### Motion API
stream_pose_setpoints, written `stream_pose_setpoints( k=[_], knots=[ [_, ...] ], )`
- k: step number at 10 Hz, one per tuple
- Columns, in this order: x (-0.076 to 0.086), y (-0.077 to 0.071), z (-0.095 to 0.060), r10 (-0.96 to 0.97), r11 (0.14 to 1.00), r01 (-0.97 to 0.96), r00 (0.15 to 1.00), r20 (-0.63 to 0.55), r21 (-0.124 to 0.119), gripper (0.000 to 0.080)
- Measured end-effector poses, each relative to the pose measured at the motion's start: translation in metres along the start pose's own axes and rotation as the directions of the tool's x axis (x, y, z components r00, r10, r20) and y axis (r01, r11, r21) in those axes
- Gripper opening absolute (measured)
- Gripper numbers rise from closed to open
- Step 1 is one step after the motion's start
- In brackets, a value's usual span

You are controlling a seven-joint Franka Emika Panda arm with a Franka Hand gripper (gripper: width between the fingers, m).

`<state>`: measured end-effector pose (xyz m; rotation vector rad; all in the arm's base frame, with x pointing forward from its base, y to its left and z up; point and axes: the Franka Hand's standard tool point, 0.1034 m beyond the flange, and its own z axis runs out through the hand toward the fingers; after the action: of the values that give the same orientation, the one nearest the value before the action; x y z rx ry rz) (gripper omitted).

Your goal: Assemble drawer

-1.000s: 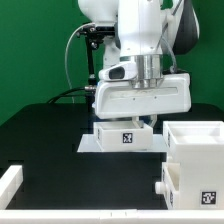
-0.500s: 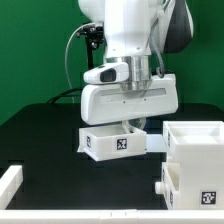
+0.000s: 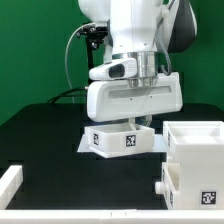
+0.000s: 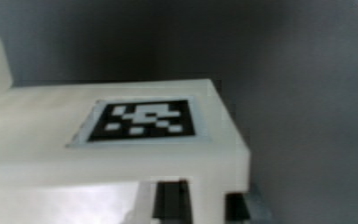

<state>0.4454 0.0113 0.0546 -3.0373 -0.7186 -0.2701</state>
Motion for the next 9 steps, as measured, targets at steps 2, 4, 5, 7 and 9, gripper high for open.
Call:
stream_pose_setpoints(
  k=[2, 4, 5, 7, 9],
  knots=[
    [0.003, 0.003, -0.001, -0.1, 0.995, 0.099, 0.995, 0.019, 0.015, 0.0036],
    [0.024, 0.01, -0.003, -0.238, 0.971, 0.238, 0.971, 0.016, 0.019, 0.0036],
    [0.029, 0.008, -0.004, -0.276, 0.961, 0.276, 0.961, 0.017, 0.023, 0.0036],
    [0.028, 0.007, -0.003, -0.274, 0.961, 0.274, 0.961, 0.018, 0.026, 0.0036],
    [0.028, 0.007, -0.002, -0.273, 0.962, 0.273, 0.962, 0.019, 0.027, 0.0036]
  ],
)
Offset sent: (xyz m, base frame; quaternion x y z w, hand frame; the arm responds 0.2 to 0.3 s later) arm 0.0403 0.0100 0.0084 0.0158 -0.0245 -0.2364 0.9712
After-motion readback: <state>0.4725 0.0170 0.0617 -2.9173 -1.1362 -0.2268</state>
